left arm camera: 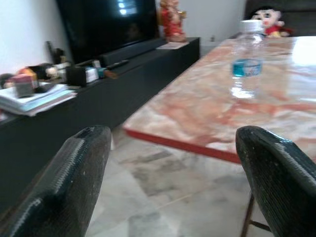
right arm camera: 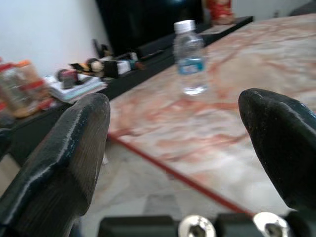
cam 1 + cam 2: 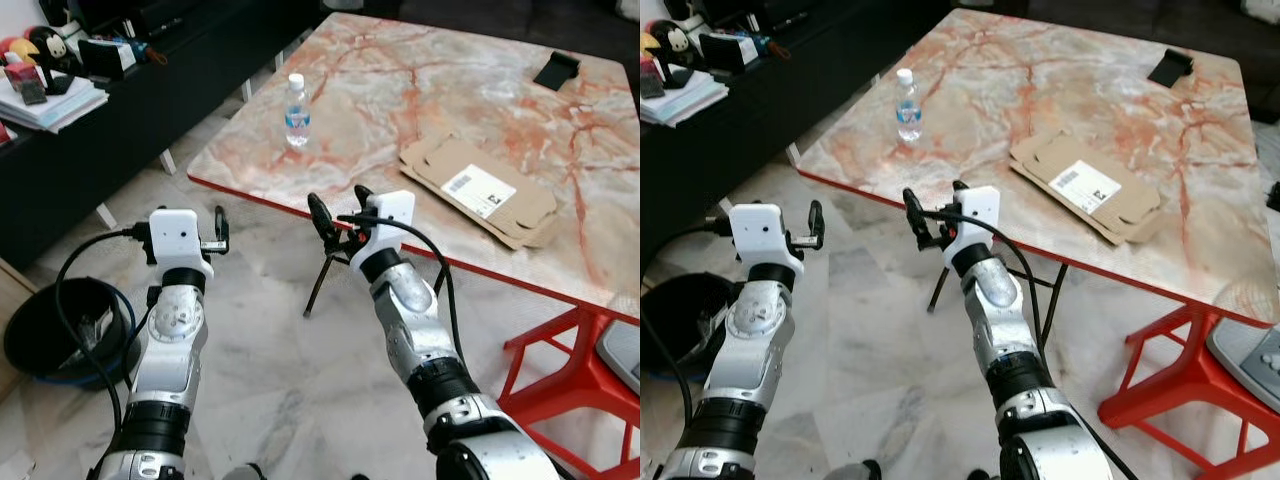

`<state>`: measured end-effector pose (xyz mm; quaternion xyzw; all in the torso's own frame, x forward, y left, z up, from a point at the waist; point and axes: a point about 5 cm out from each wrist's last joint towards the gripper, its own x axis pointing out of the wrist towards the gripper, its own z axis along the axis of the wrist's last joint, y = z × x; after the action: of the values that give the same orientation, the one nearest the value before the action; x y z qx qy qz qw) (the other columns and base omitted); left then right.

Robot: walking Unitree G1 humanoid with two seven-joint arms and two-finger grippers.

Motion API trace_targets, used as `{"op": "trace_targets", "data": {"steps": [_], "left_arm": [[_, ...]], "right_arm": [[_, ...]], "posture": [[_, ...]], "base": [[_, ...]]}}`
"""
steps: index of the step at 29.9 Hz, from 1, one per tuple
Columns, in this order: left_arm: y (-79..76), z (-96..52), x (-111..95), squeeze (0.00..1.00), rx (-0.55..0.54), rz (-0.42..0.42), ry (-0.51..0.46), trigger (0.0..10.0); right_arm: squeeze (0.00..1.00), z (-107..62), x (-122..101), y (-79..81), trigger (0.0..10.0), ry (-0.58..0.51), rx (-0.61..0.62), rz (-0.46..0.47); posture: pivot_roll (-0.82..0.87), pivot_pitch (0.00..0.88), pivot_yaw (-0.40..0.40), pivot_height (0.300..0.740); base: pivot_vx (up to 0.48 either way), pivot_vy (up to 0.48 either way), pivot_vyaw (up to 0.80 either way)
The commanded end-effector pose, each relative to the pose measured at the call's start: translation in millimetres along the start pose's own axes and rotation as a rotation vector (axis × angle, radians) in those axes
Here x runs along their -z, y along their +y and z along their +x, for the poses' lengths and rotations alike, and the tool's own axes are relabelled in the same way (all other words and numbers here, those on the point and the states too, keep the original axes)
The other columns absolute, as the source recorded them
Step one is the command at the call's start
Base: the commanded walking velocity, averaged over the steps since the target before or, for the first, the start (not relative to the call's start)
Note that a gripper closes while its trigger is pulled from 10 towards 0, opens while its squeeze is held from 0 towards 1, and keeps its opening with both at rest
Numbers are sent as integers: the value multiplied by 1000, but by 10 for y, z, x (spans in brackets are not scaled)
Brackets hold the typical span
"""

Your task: Picking trash to rubbish bin

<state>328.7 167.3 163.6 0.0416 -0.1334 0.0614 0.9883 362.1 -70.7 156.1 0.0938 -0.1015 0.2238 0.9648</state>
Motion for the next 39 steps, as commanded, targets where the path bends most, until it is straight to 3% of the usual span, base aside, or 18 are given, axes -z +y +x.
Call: {"op": "trace_targets", "data": {"steps": [1, 15, 39], "left_arm": [[31, -5, -22, 0, -7, -4, -4, 10000], [26, -5, -50, 0, -5, -1, -18, 10000], [1, 28, -174, 0, -2, 2, -61, 10000]], "right_arm": [[0, 12, -34, 31, 10000, -20, -5, 11], [0, 22, 5, 216, 10000, -12, -65, -3], [0, 1, 26, 219, 10000, 7, -77, -15]], "posture": [[112, 158, -30, 740], [116, 149, -33, 740], [113, 169, -39, 740]], "base": [[390, 0, 0], [427, 0, 0], [433, 0, 0]]}}
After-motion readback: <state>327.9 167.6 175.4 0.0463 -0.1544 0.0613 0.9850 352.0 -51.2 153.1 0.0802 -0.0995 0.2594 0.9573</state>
